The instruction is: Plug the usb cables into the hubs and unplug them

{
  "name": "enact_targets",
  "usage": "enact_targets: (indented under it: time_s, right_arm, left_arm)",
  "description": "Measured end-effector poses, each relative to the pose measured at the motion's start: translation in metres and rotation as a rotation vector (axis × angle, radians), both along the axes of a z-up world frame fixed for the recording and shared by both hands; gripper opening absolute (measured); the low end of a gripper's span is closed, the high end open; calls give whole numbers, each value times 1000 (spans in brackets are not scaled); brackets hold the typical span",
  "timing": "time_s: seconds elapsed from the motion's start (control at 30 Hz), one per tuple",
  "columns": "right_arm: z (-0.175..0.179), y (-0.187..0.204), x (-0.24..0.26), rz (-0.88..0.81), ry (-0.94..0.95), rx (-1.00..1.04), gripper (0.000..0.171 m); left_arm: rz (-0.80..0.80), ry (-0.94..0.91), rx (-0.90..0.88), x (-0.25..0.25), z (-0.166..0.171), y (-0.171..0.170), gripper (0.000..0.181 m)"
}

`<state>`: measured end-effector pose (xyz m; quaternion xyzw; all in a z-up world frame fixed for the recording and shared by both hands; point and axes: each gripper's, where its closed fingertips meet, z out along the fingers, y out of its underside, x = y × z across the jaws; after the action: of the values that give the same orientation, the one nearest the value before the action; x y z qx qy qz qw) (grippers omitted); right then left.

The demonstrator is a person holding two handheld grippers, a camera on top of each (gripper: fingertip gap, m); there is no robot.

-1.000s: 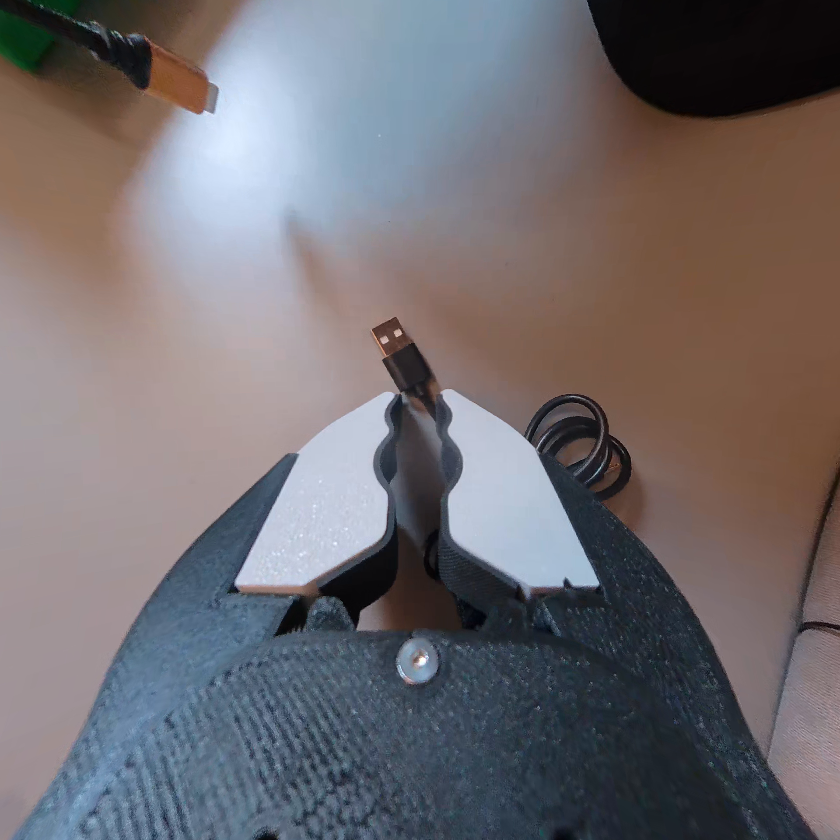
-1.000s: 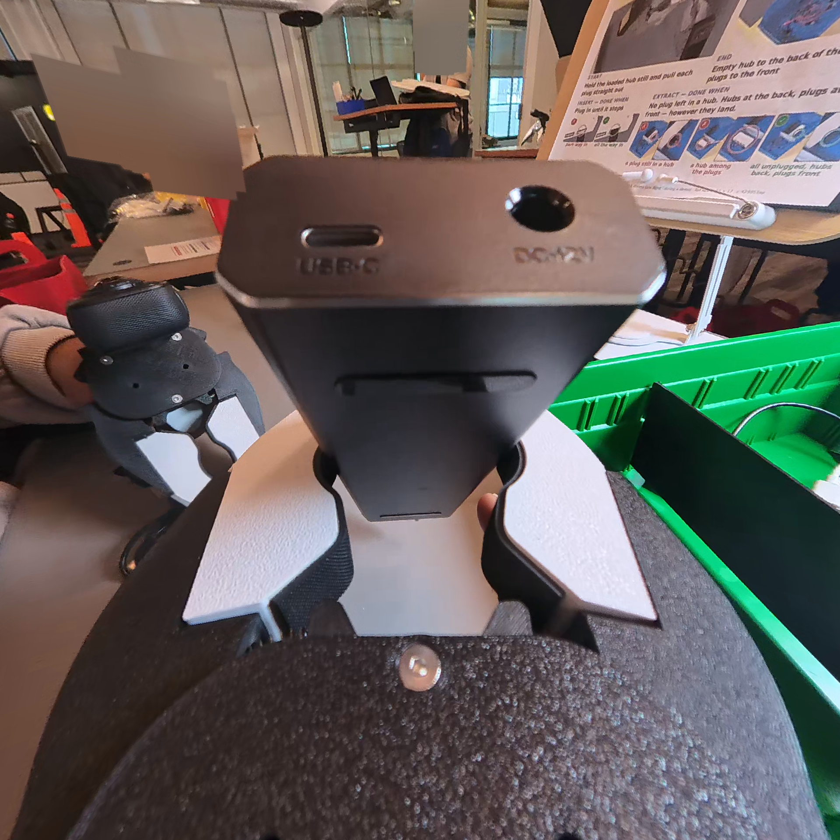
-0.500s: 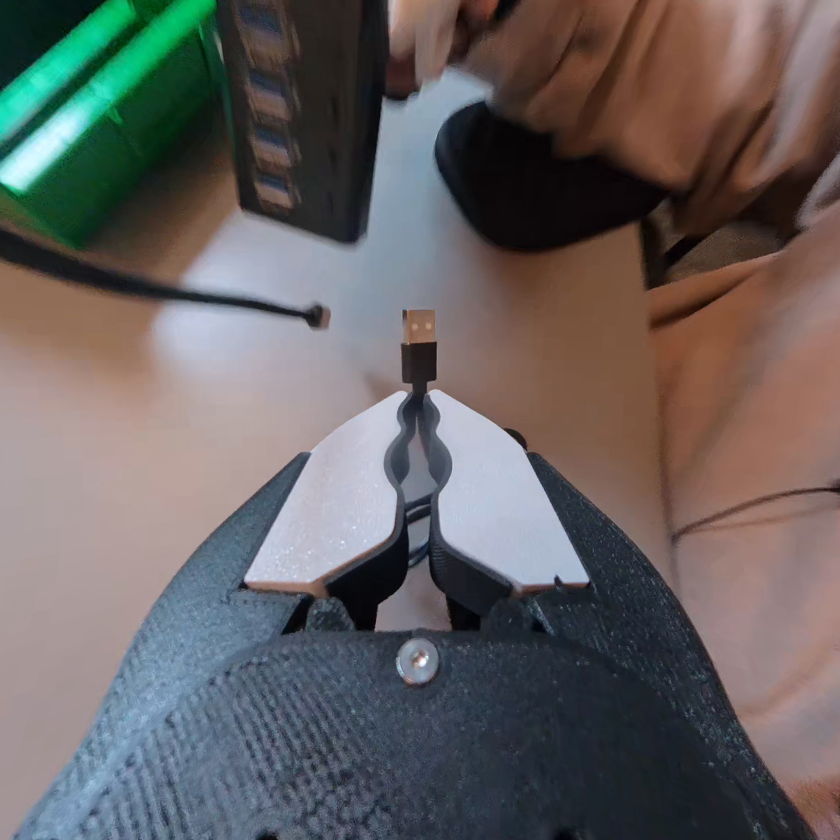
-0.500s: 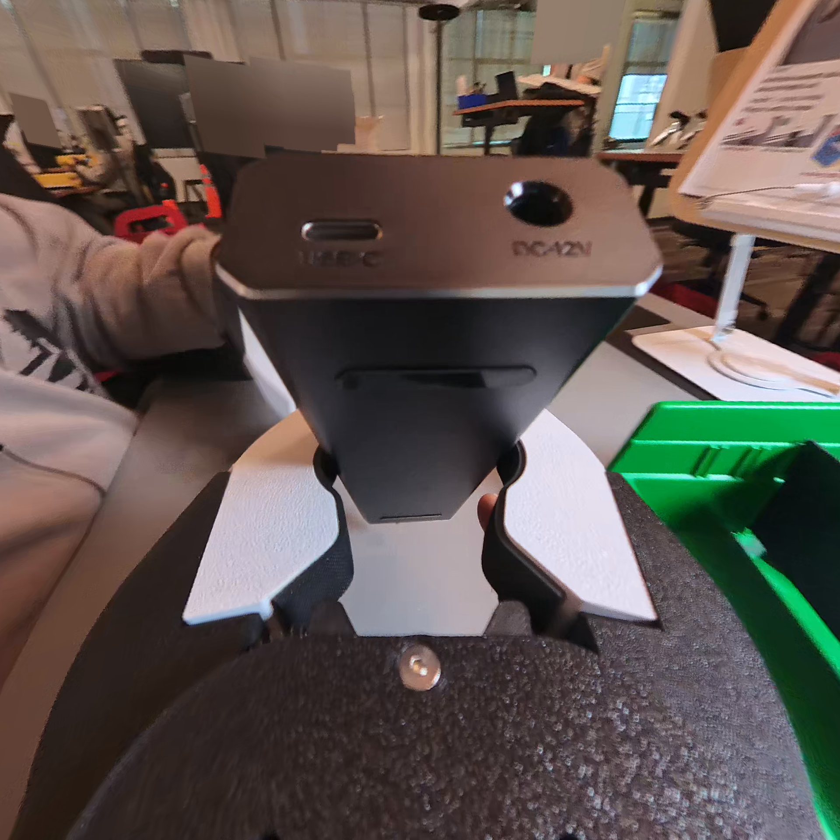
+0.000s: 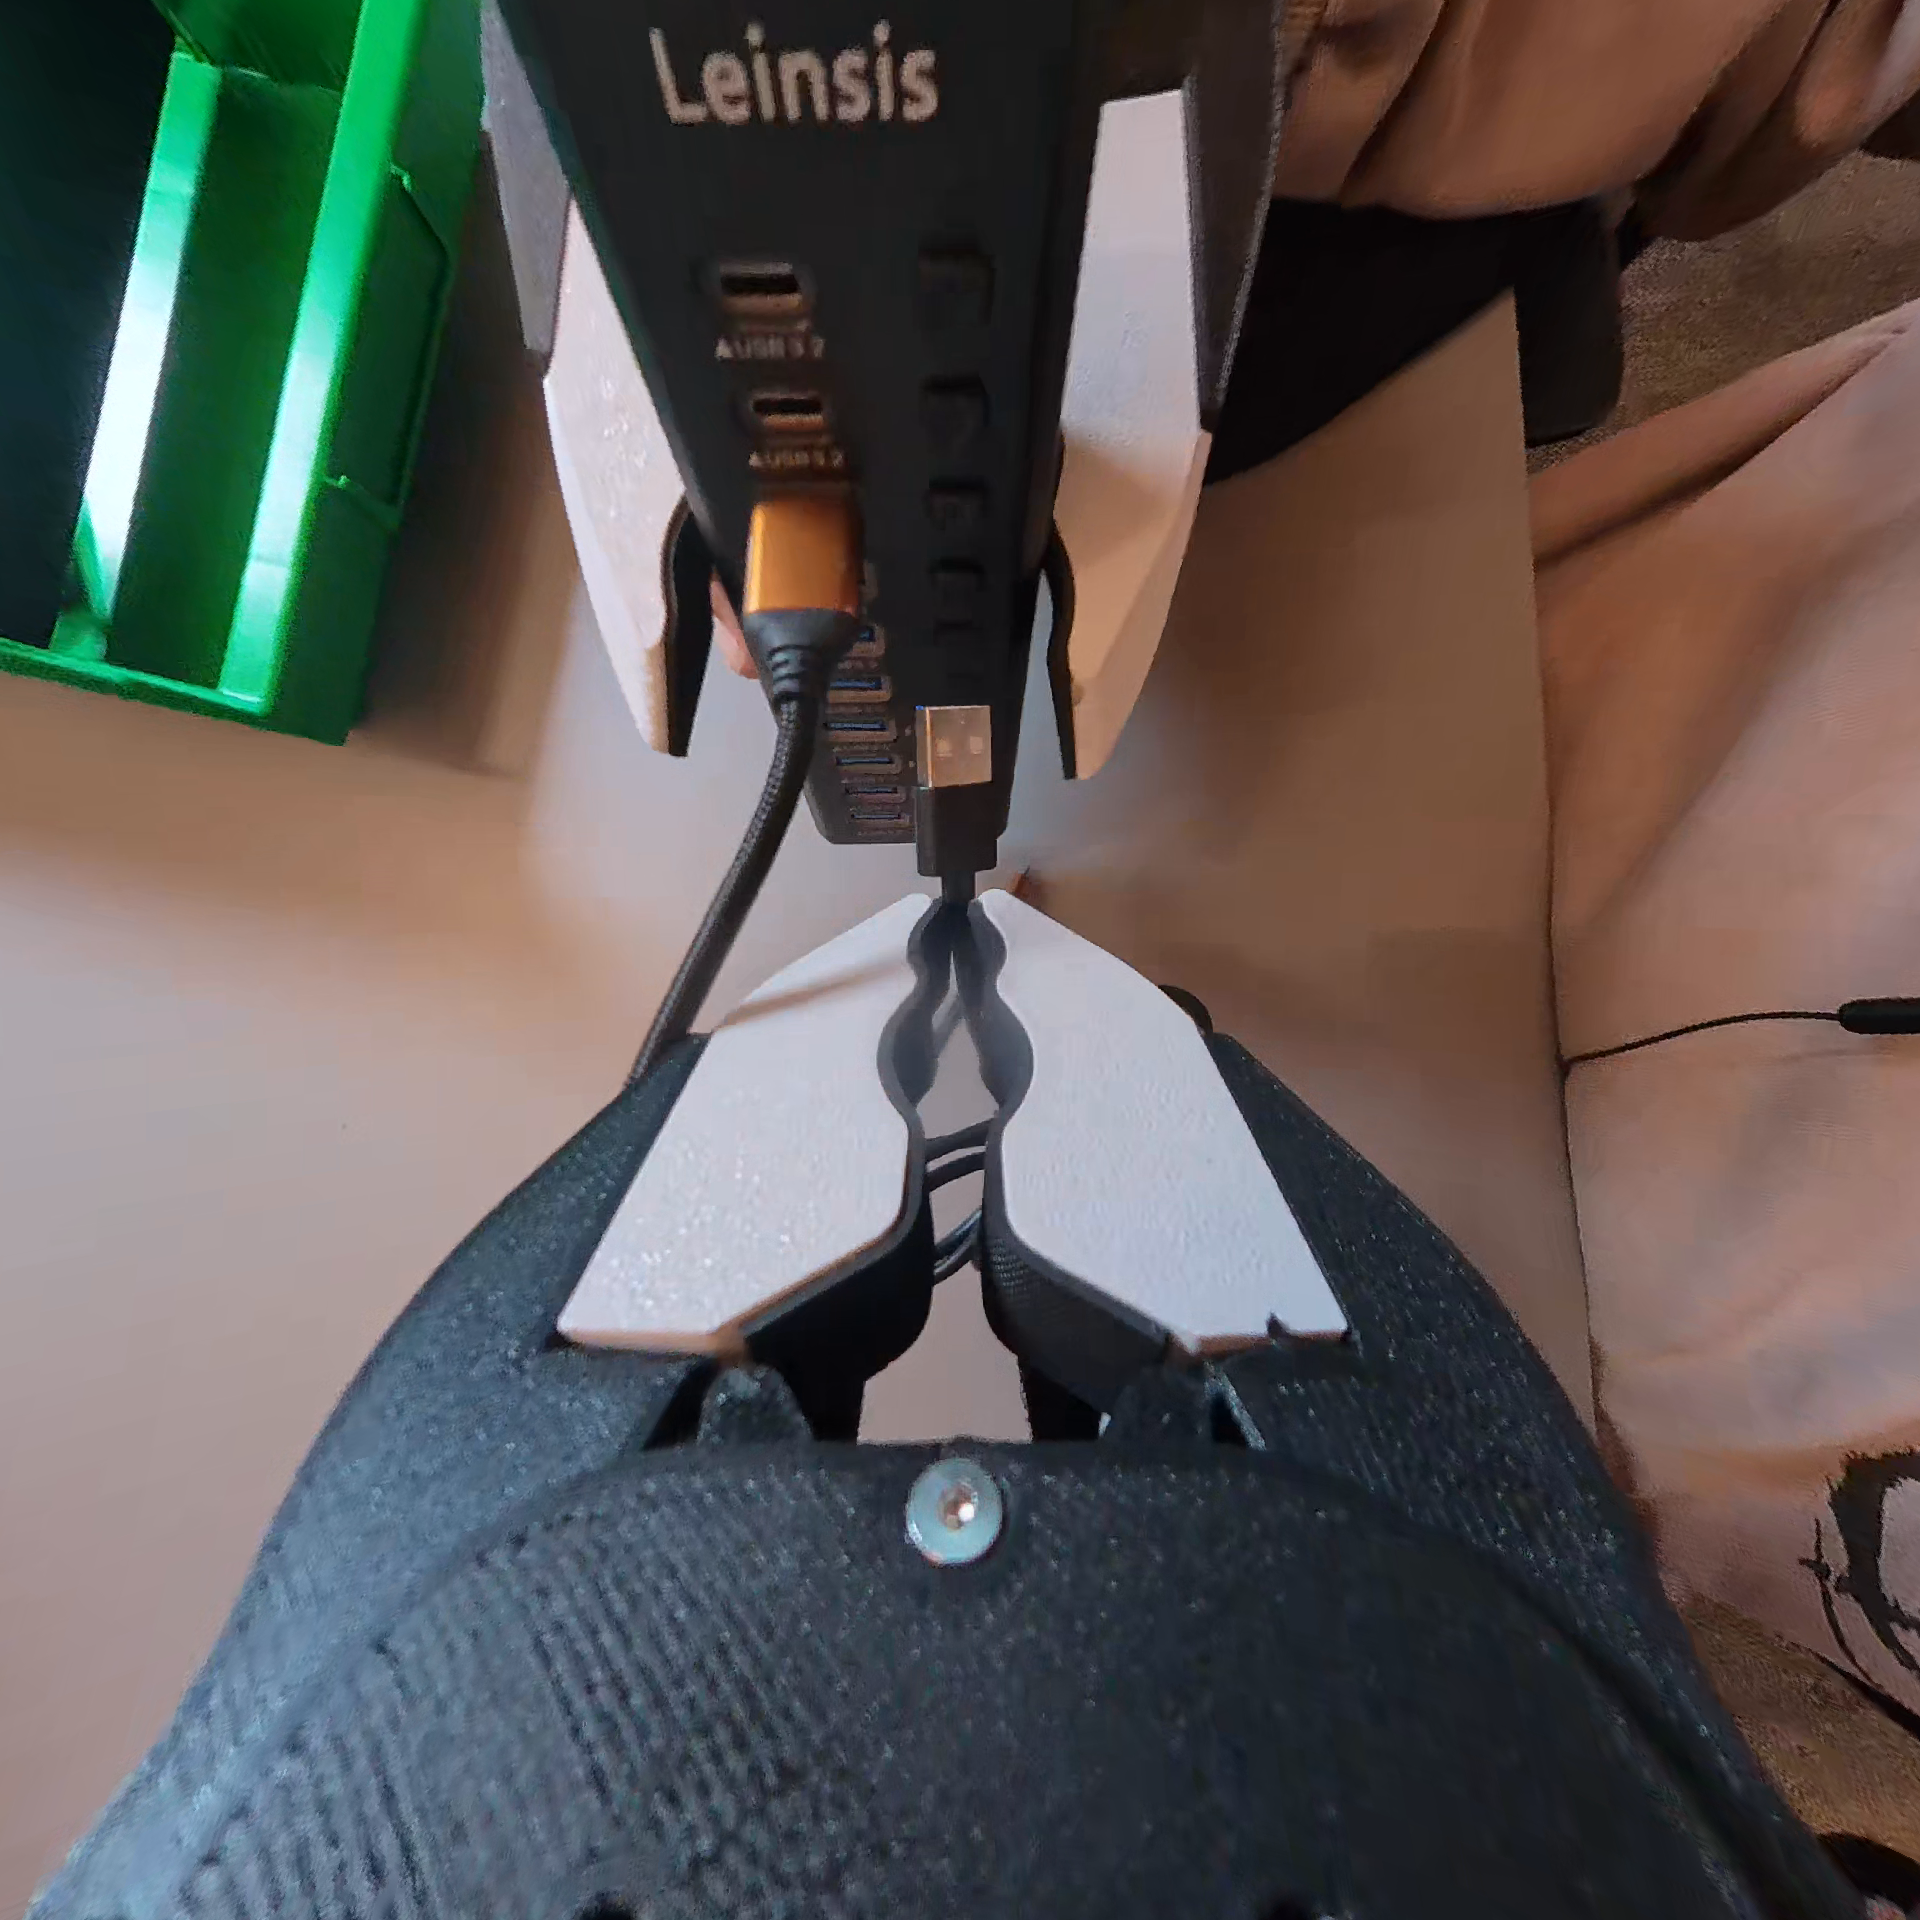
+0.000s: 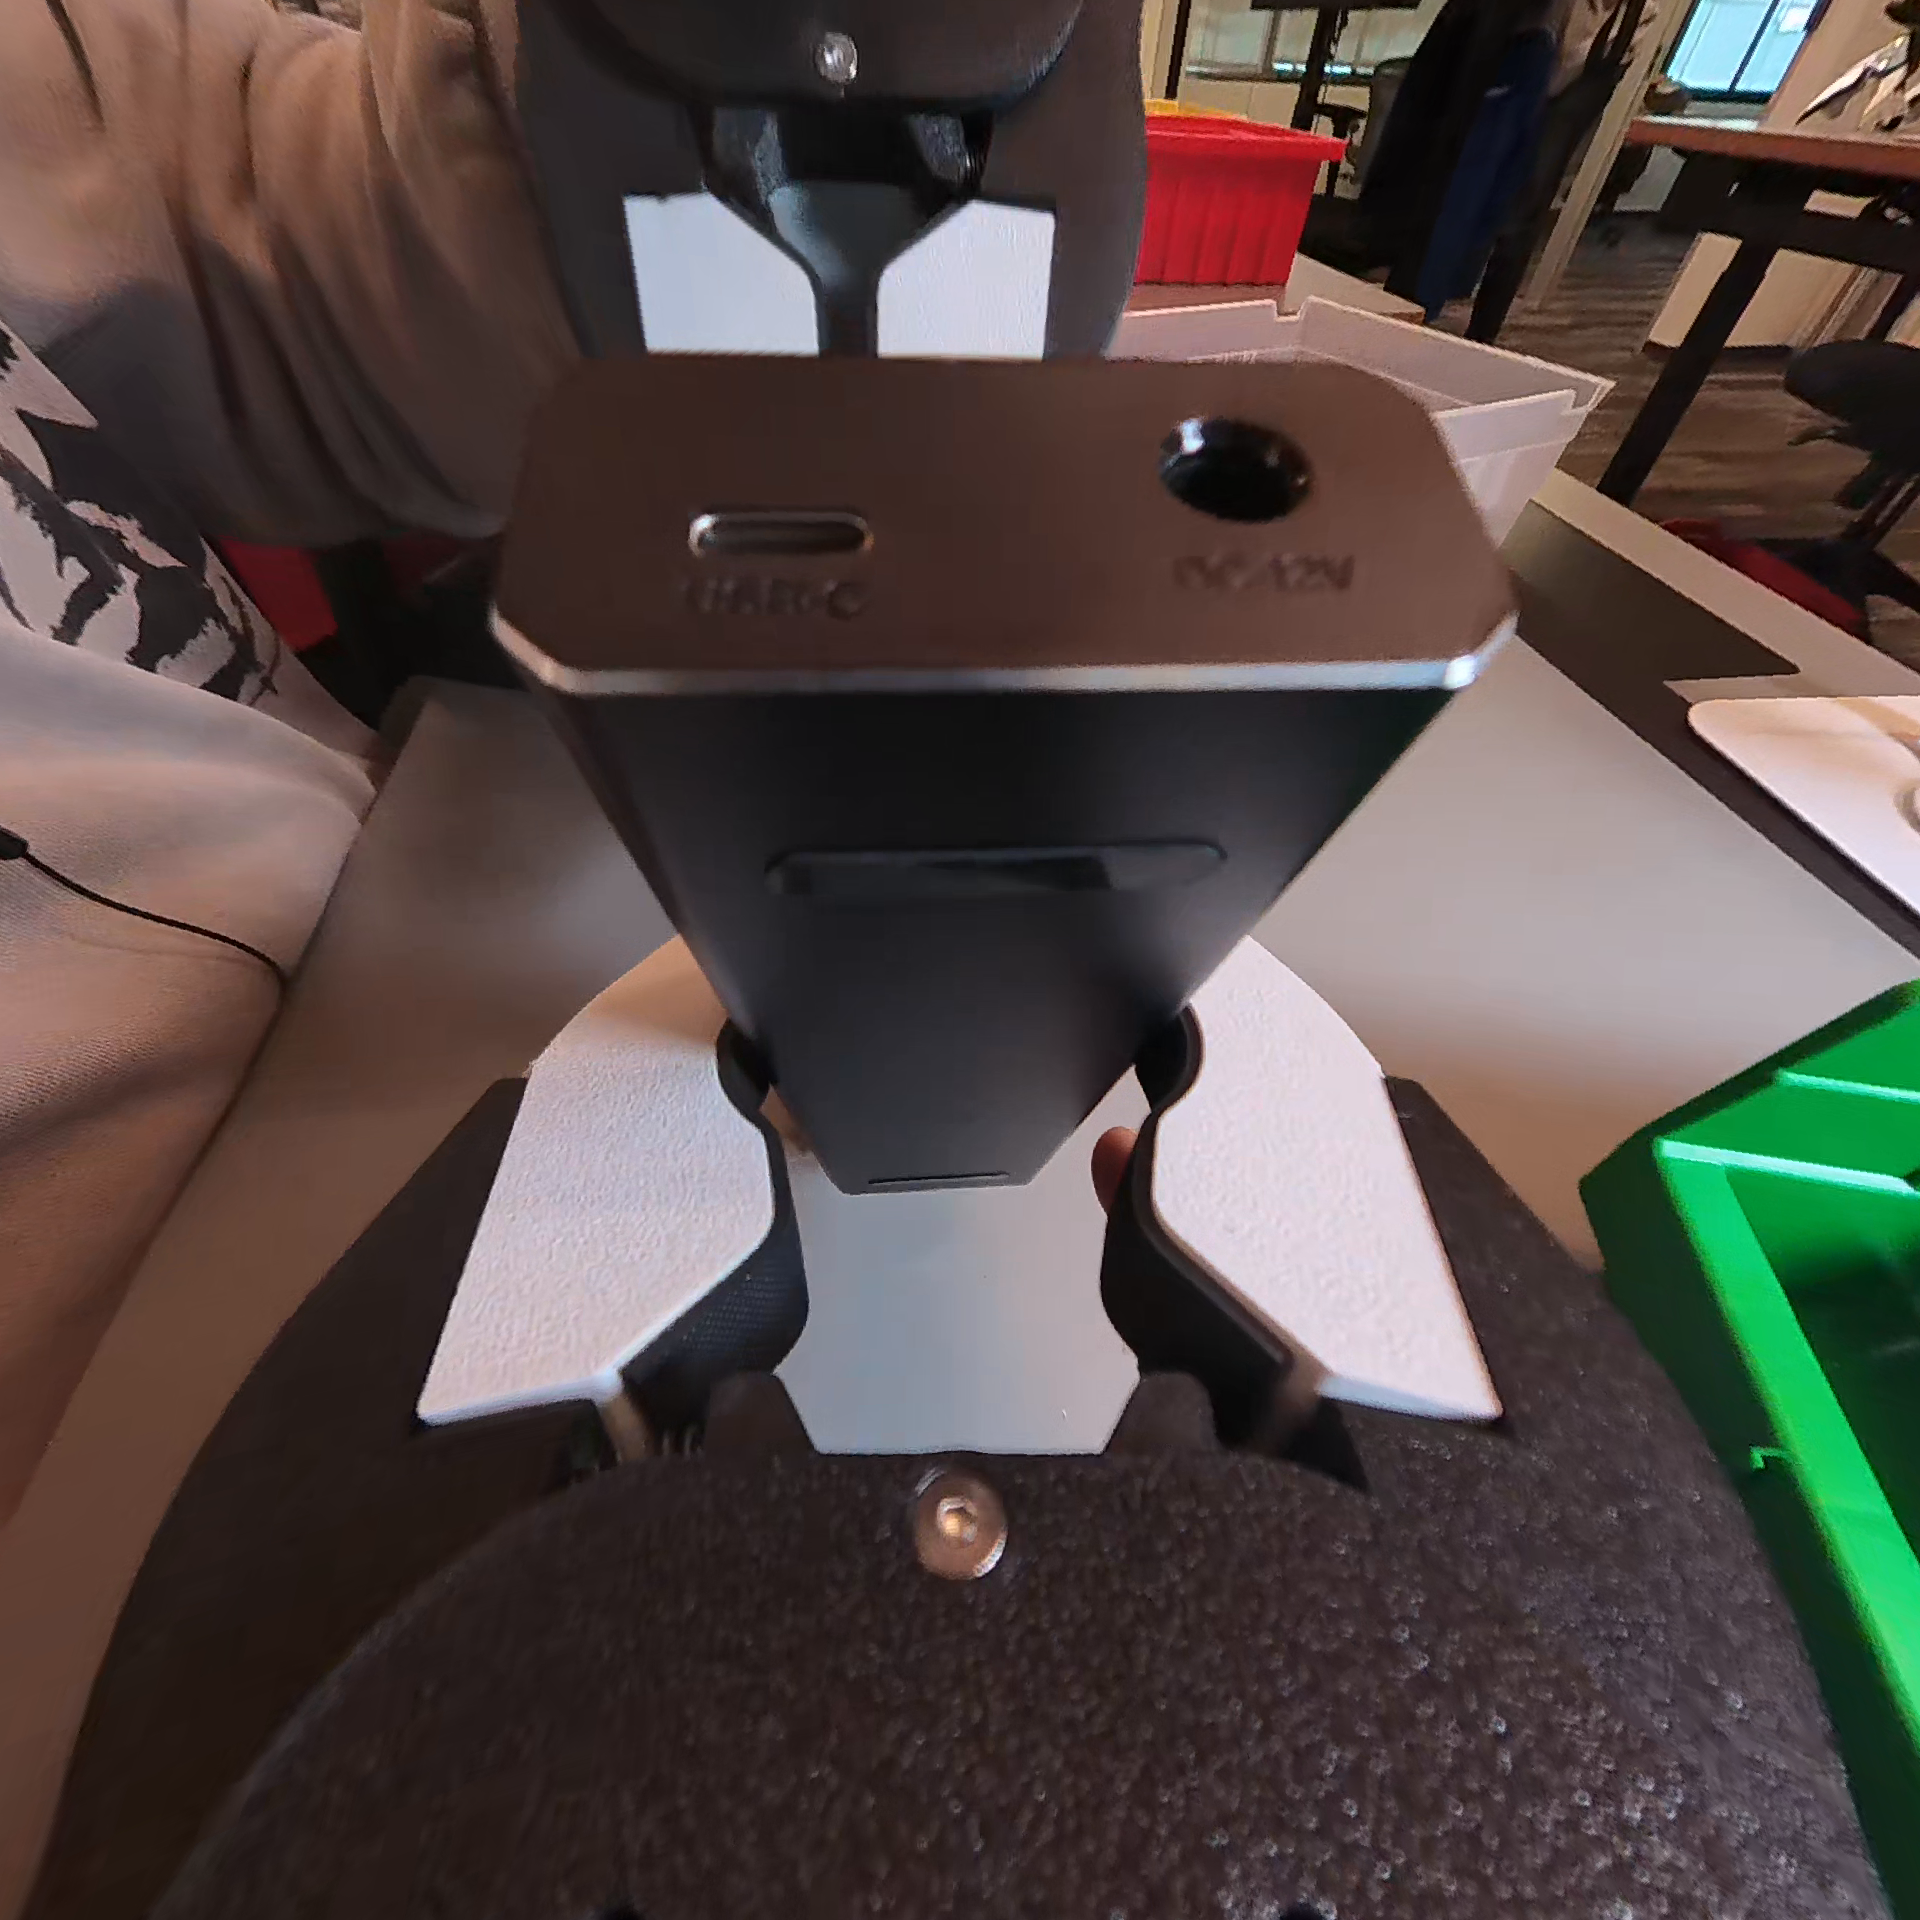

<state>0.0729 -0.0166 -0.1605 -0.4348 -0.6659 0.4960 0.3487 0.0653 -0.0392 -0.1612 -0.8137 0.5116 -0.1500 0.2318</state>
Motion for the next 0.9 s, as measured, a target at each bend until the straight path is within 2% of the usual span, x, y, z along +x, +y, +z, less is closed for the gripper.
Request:
enact_targets:
  time_s: [0.17,0.47,0.9]
  right_arm:
    - [-2,0,0,2,-9,11,70]
    - [-2,3,-4,-43,-4,44,70]
    - [-10,11,-6,-99,-34,130,70]
  left_arm:
    - [-10,-18,11,0,15,-3,3]
    - [42,169,32,-5,7,11,3]
    - [26,274,-58,-3,4,24,3]
